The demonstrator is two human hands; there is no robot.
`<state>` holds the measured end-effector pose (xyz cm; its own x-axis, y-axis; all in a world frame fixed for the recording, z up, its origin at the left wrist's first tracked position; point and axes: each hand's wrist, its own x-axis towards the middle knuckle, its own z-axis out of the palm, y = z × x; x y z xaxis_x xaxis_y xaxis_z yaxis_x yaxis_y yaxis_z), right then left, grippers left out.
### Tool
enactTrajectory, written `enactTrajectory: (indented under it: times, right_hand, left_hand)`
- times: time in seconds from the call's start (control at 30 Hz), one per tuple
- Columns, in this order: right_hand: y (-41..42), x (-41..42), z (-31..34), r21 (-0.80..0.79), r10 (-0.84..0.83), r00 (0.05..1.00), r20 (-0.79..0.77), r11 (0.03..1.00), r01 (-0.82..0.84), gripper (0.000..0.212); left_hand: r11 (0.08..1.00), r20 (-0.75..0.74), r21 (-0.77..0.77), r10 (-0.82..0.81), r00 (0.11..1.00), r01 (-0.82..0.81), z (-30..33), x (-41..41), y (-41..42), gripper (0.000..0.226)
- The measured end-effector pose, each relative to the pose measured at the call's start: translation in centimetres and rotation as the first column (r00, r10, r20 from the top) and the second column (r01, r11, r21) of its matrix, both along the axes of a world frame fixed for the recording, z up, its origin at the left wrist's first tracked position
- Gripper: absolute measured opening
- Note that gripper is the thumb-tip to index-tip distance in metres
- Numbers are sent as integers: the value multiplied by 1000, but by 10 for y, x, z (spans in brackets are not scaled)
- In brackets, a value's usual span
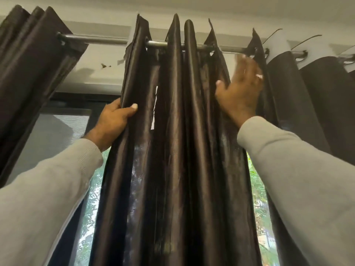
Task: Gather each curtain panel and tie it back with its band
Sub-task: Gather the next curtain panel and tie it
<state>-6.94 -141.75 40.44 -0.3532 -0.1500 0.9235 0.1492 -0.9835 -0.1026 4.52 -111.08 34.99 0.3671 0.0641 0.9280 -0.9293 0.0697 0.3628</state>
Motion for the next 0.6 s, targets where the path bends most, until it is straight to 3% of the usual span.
enactTrajectory:
  times: [0.03,0.1,0.13,0.2,0.27,0.37,0.47,0.53,0.6]
  right_hand:
    - [0,3,4,84,209,975,-80,976,-202,77]
    - [13,3,13,249,588,780,-213,805,-539,87]
    - [22,6,17,276,677,686,-266,735,-619,96]
    - [46,14,20,208,718,593,-365,684,-700,94]
    - [81,15,14,176,750,503,-431,616,-768,76]
    - [127,28,18,185,765,379,-521,534,-825,55]
    - [180,30,20,206,728,319,-607,531,-822,71]
    - [194,31,24,196,715,326,-618,542,-817,86]
    - [193,31,26,194,706,324,-630,547,-814,85]
  left_hand:
    - [1000,-1,3,-13,1000,13,-3,2,0,26]
    - [999,-24,18,-31,999,32,-9,7,-1,21]
    - [998,-47,44,-39,998,41,-12,8,-2,21]
    - [993,-101,111,-25,995,36,-17,10,-7,24]
    - [987,-126,163,23,992,-2,-23,9,-16,27]
    - [971,-58,227,82,995,-67,-28,4,-30,27]
    - [963,13,259,69,998,-70,-25,1,-39,29]
    - [962,29,257,85,996,-89,-22,0,-42,28]
    - [949,29,299,95,995,-99,-26,2,-40,27]
